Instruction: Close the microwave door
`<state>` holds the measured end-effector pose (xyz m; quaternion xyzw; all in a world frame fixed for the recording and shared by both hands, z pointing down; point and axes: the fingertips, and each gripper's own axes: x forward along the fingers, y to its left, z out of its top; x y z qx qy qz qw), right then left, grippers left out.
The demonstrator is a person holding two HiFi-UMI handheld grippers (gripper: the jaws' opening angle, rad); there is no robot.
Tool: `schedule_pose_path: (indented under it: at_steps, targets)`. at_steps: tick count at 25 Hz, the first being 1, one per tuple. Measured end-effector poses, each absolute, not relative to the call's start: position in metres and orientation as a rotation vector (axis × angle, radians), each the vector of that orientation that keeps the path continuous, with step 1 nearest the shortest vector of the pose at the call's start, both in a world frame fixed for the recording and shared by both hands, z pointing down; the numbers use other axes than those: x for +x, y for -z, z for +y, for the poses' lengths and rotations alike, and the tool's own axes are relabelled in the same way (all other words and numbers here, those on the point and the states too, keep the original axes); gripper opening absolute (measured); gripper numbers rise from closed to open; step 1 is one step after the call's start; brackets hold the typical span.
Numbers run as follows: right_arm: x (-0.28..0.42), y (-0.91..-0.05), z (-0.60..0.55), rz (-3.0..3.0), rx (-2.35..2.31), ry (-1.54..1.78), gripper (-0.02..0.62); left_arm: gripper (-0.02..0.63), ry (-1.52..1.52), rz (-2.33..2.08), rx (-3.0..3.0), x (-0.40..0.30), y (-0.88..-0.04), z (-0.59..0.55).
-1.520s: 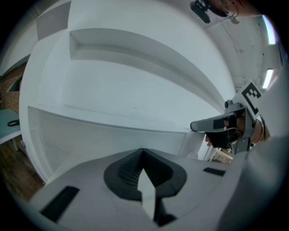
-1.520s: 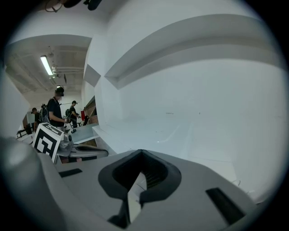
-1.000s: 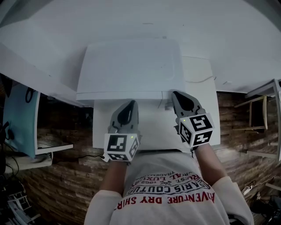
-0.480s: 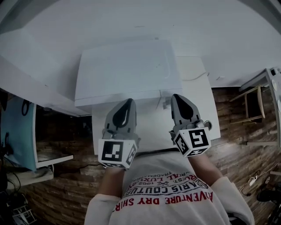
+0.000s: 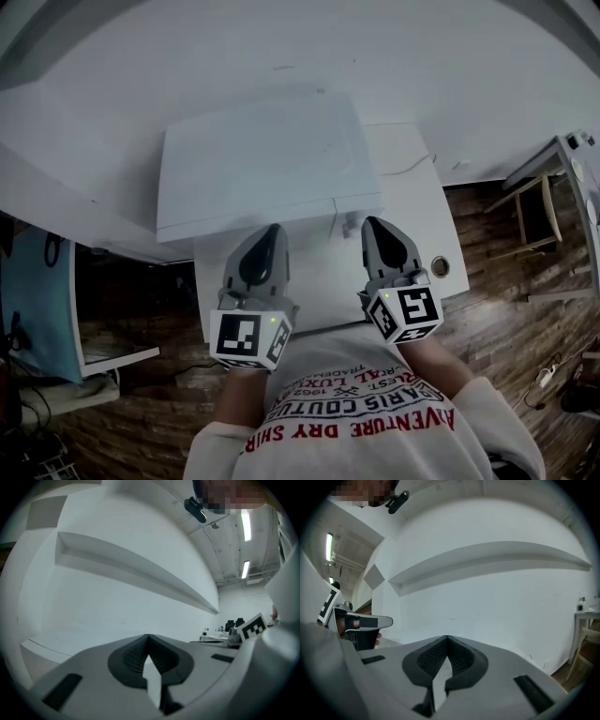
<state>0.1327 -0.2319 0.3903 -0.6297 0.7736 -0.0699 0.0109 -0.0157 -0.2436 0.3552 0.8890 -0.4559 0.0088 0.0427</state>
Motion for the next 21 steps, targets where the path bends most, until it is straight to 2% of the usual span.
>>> schedule_pose_path:
  at_steps: [21]
  targets:
    - [0.131,-0.394,-0.231,2.471,-1.967,0.228,0.009,-0.004,-0.047,-1.395,2.687,-0.014,-0.369,-0.242]
